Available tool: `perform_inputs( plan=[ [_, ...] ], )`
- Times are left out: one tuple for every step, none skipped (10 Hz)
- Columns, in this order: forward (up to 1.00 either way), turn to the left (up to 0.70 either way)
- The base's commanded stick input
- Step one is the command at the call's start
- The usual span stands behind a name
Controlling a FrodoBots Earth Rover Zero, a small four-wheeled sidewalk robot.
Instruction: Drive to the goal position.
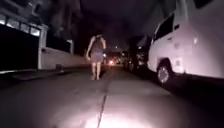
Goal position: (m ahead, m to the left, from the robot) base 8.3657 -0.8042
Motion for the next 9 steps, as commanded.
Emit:
perform_inputs(
  plan=[
    [1.0,0.0],
    [1.0,0.0],
    [1.0,0.0],
    [1.0,0.0],
    [1.0,0.0],
    [1.0,0.0],
    [1.0,0.0],
    [1.0,0.0],
    [1.0,0.0]
  ],
)
